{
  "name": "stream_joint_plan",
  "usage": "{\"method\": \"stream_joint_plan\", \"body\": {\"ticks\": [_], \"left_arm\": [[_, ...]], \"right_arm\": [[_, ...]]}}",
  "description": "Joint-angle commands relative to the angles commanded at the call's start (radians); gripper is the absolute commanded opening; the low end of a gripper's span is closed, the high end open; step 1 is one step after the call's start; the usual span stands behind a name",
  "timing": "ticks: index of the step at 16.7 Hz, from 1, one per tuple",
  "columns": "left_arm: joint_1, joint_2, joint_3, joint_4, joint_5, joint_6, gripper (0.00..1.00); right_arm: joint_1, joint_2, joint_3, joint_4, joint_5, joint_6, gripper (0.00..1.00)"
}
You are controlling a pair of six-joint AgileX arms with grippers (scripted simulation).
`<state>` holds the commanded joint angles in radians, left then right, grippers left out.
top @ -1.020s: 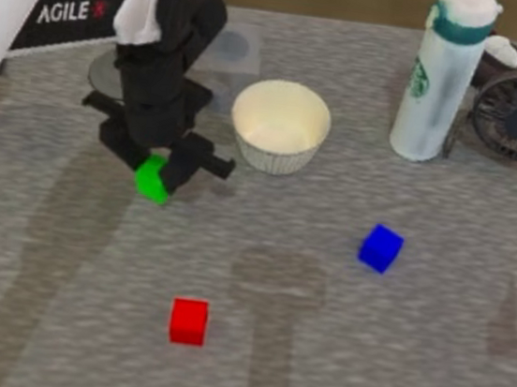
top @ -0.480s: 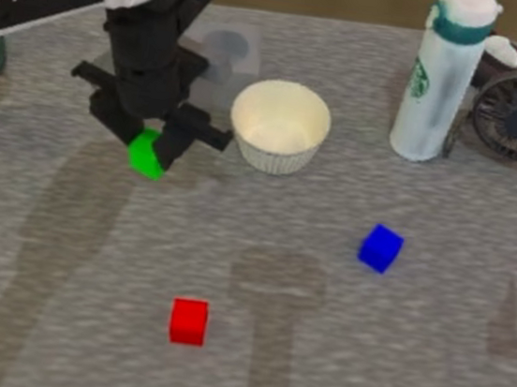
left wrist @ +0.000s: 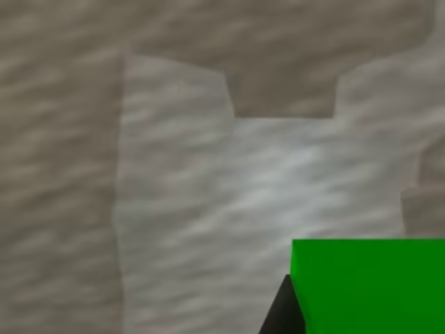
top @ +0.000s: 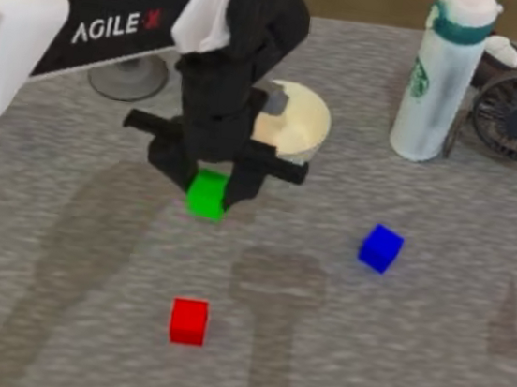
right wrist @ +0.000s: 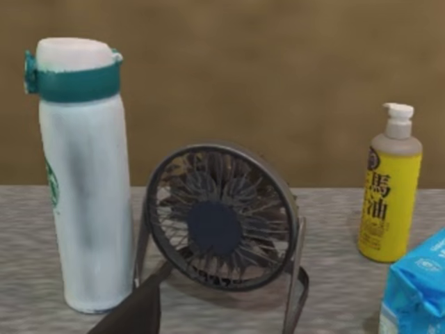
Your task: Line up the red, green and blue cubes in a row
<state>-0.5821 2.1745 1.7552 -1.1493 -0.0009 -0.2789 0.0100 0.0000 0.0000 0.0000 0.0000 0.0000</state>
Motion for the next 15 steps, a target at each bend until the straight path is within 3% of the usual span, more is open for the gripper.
{"method": "stream_joint_plan", "body": {"ticks": [7,10,15], "left_arm": [[-0.238,-0.089,-0.097,0.006,-0.005,-0.499,0.0],[-0.287,-0.118,-0.119,0.014,-0.008,-0.58,0.0],[-0.286,-0.116,-0.117,0.014,-0.008,-0.582,0.0]], "right_arm": [[0.0,0.0,0.0,0.0,0.0,0.0,1.0],[0.0,0.0,0.0,0.0,0.0,0.0,1.0],[0.0,0.0,0.0,0.0,0.0,0.0,1.0]]}}
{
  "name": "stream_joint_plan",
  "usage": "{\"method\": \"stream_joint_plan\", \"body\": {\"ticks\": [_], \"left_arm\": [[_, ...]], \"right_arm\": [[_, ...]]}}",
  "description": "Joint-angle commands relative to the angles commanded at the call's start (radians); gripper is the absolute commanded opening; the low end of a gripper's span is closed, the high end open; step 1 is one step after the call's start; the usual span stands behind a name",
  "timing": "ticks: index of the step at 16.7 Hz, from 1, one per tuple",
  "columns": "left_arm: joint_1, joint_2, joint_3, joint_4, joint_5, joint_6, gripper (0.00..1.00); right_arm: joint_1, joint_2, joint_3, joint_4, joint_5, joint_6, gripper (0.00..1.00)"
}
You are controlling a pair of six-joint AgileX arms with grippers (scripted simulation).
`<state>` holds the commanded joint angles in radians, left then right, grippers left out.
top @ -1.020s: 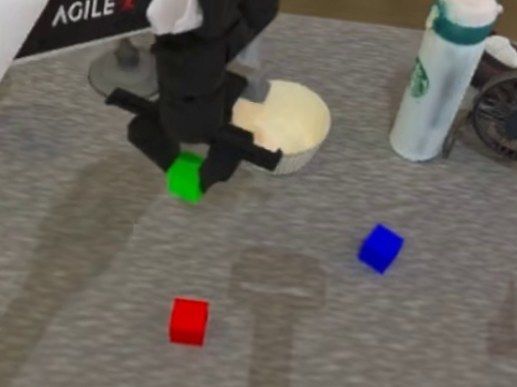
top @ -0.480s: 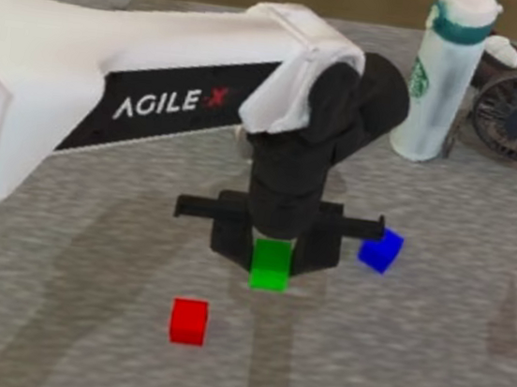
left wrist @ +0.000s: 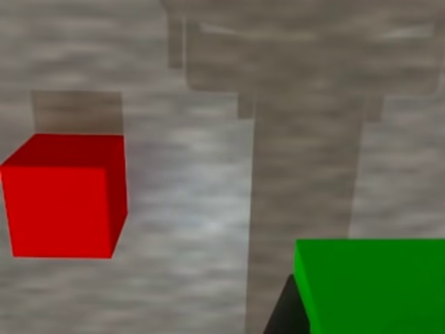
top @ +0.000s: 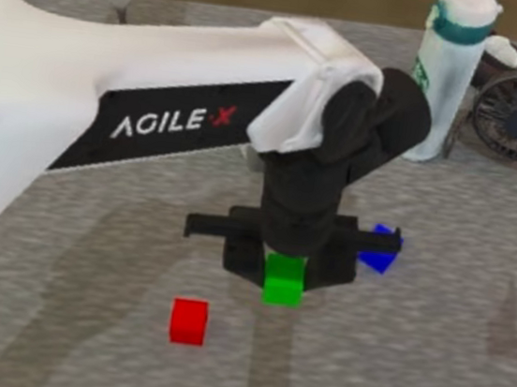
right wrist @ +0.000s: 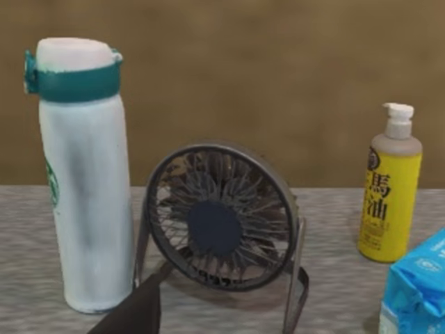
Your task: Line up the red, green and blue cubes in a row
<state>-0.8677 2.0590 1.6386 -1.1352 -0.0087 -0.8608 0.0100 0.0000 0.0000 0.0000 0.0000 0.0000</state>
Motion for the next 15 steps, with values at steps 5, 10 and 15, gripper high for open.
{"method": "stream_joint_plan", "body": {"ticks": [5,10,15], "left_arm": [[-0.001,0.033,-0.08,0.116,0.0,0.002,0.0],[-0.003,0.076,-0.17,0.247,0.0,0.0,0.0],[-0.003,0.076,-0.17,0.247,0.0,0.0,0.15]], "right_arm": [[0.0,0.0,0.0,0.0,0.0,0.0,1.0],[0.0,0.0,0.0,0.0,0.0,0.0,1.0],[0.0,0.0,0.0,0.0,0.0,0.0,1.0]]}}
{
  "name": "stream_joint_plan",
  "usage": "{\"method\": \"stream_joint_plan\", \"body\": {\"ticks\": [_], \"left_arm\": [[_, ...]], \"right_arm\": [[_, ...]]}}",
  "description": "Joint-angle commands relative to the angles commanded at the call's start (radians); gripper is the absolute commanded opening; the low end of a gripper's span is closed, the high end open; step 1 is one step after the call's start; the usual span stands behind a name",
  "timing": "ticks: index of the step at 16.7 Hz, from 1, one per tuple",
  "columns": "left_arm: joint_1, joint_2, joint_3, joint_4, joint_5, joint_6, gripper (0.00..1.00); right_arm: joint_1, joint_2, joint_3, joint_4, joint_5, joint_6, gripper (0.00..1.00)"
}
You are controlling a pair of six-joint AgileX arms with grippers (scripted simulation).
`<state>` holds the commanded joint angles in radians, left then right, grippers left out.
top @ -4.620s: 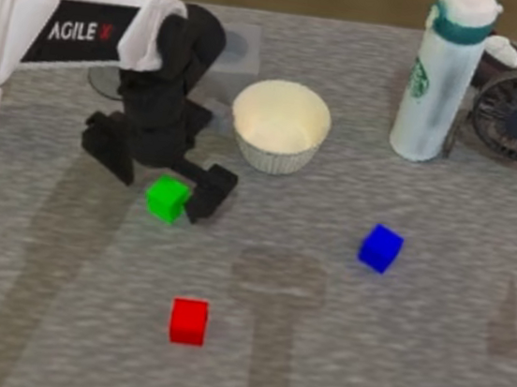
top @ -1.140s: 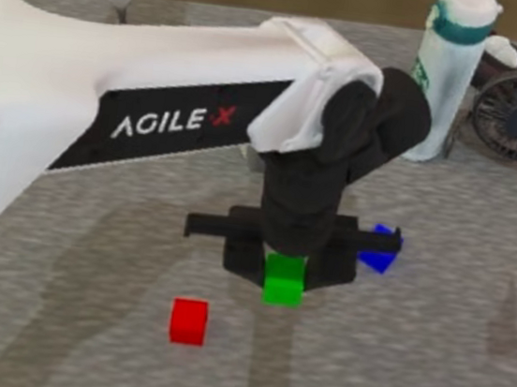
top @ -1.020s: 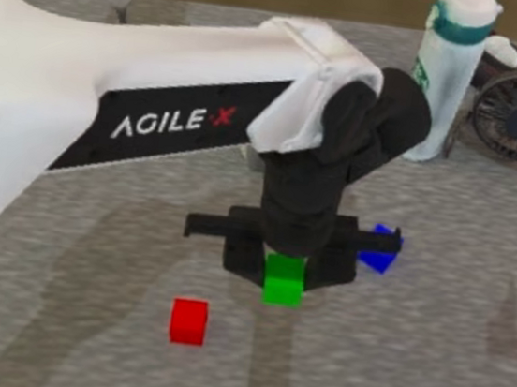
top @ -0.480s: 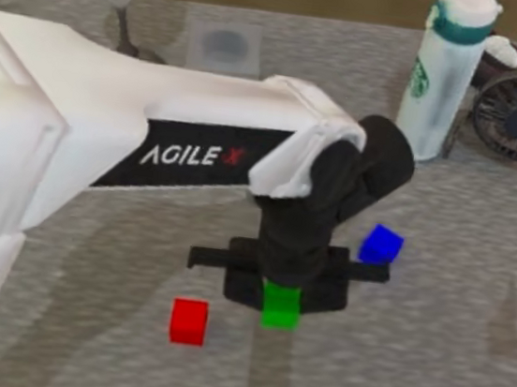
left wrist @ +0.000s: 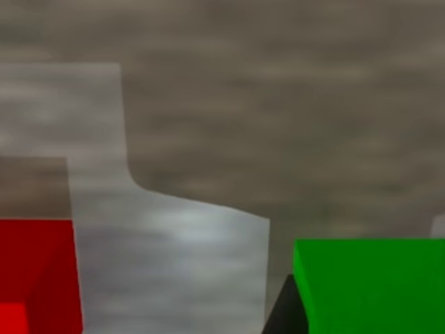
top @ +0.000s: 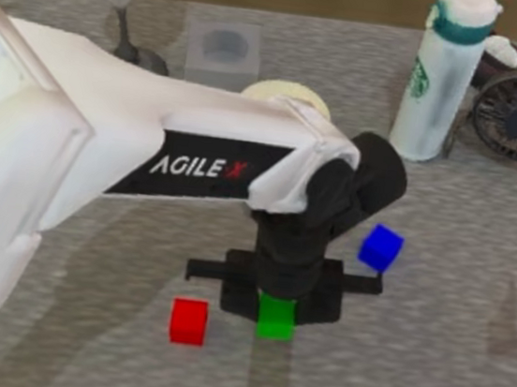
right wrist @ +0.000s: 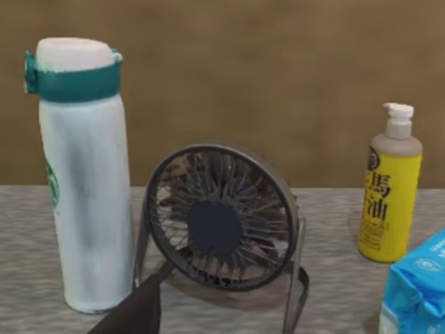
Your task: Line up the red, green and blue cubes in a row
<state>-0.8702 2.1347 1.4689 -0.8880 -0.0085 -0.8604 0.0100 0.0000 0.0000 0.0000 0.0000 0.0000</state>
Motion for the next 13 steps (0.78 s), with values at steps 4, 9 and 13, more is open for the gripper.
{"method": "stream_joint_plan", "body": {"ticks": [4,9,13], "left_arm": [[0.0,0.0,0.0,0.0,0.0,0.0,0.45],[0.0,0.0,0.0,0.0,0.0,0.0,0.83],[0.0,0.0,0.0,0.0,0.0,0.0,1.0]], "right_arm": [[0.0,0.0,0.0,0.0,0.0,0.0,1.0],[0.0,0.0,0.0,0.0,0.0,0.0,1.0],[0.0,0.0,0.0,0.0,0.0,0.0,1.0]]}}
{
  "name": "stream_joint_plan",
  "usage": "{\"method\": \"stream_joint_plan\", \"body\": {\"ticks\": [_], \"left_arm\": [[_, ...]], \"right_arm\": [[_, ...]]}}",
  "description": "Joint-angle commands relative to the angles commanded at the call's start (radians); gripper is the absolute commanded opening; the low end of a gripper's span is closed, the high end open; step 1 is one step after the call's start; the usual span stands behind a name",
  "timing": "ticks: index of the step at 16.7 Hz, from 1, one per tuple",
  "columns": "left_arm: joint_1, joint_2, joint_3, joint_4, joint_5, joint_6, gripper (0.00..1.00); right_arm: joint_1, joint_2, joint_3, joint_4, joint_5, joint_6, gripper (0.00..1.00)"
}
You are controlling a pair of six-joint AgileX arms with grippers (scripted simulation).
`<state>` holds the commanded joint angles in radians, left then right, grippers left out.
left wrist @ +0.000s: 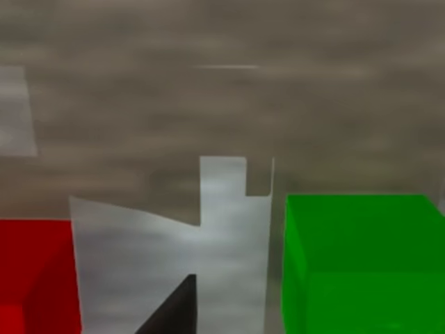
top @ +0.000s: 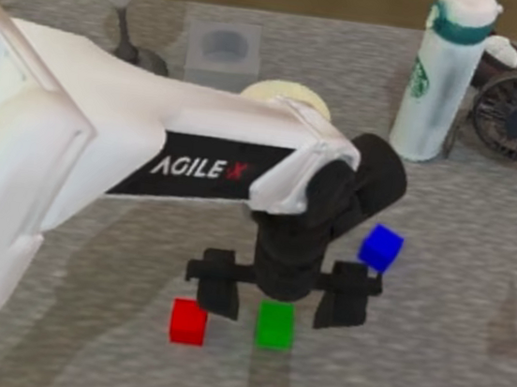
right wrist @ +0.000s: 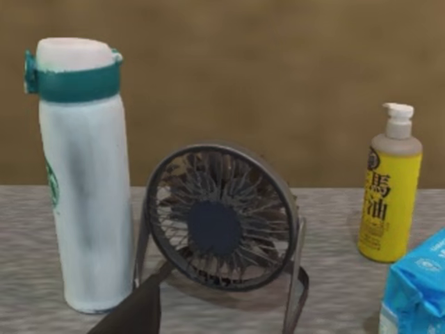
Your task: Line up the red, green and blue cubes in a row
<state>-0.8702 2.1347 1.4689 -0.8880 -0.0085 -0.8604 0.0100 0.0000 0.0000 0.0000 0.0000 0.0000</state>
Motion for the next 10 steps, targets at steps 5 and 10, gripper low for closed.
{"method": "stream_joint_plan", "body": {"ticks": [5,10], "left_arm": [[0.0,0.0,0.0,0.0,0.0,0.0,1.0],[0.001,-0.013,0.031,-0.042,0.0,-0.001,1.0]], "right_arm": [[0.0,0.0,0.0,0.0,0.0,0.0,1.0],[0.0,0.0,0.0,0.0,0.0,0.0,1.0]]}}
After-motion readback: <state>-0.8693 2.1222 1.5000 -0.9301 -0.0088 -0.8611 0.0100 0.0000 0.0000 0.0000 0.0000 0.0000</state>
